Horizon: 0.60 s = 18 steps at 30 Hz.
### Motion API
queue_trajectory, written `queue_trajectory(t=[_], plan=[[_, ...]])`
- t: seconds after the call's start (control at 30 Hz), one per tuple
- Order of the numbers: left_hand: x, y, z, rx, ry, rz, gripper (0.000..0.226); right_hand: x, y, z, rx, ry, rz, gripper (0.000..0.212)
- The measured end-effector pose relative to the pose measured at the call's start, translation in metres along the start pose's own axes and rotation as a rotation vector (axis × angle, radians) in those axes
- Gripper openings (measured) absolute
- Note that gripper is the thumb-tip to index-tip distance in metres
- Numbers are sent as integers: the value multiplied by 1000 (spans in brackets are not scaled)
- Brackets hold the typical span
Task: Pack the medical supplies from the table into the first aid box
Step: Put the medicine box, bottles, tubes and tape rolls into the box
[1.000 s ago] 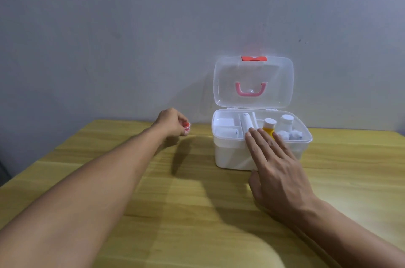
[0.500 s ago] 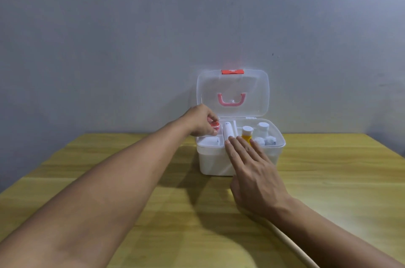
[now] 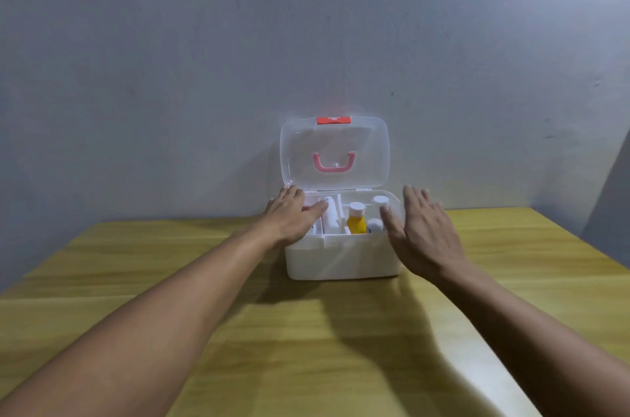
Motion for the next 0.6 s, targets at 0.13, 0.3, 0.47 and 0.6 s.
queue_trajectory(t=[0.13,0.3,0.47,0.6], plan=[[4,2,1,-40,-19,-8,87,-13,6,8,155,46,4,52],[2,-3,3,-43,19,2,93,1,26,-1,114,72,10,67],[0,-5,4,-47,15,8,96,45,103,-19,-51,-9,-196,60],[4,-1,5,-67,13,8,99,74,149,-29,-132,-98,-292,58]])
Point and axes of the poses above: each hand's wrist, its own y-axis towards the middle knuckle, its own z-axis out of the palm, x = y × z, the point moved 7 cm from there along y, towards the middle knuckle, and after that the axes turned 1 degree about z, right-handed, at the moved point
